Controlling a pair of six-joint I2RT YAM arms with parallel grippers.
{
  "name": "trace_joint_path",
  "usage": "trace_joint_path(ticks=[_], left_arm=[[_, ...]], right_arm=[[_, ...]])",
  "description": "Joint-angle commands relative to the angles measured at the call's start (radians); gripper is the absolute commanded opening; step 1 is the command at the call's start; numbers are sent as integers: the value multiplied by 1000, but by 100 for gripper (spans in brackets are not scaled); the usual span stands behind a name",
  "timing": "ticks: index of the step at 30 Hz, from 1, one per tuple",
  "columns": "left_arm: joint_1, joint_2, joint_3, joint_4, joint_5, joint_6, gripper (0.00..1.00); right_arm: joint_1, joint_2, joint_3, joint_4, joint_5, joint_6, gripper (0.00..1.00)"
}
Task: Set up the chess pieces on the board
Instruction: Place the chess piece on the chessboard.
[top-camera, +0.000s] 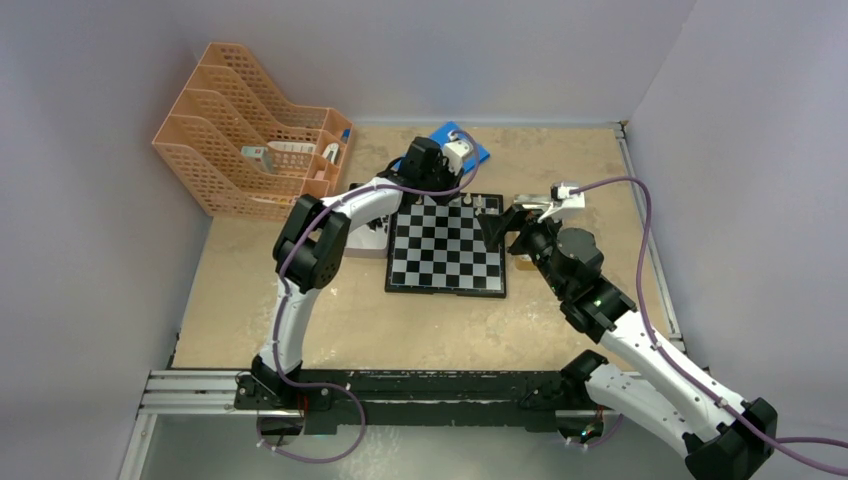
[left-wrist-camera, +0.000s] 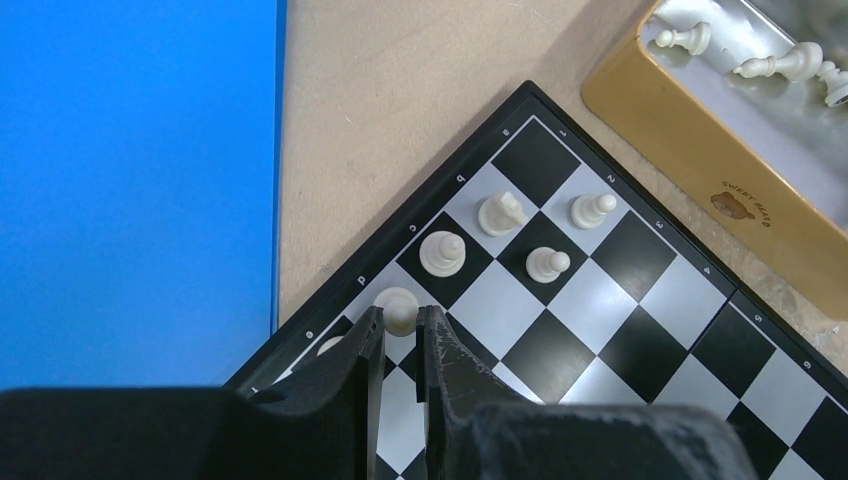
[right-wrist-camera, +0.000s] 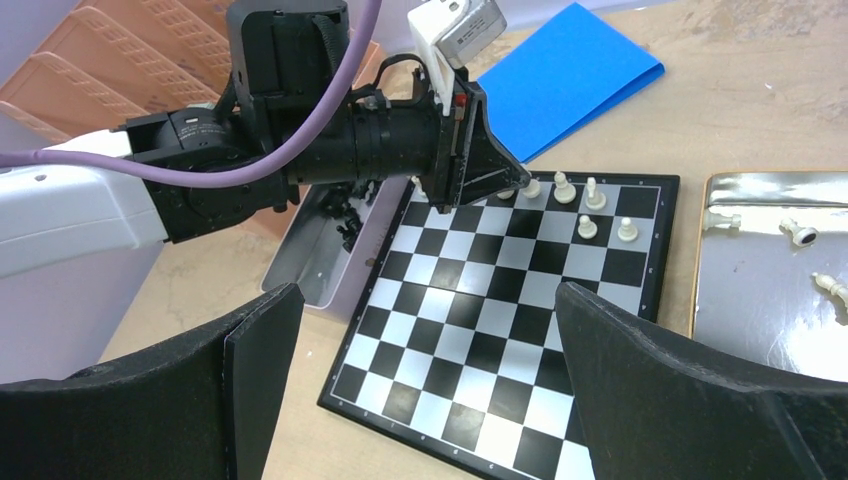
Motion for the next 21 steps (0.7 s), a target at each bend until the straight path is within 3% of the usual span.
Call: trace_joint_path(ticks=[1, 17, 21], left_arm=[[-4, 0, 47, 2, -10, 24, 4], [-5, 34, 79, -20, 3, 31, 9], [-4, 35, 80, -23, 2, 29, 16]], right_arm=[[5, -5, 47, 33, 26, -14, 99], [5, -2, 40, 42, 25, -12, 99], [5, 8, 36, 44, 25, -10, 99]])
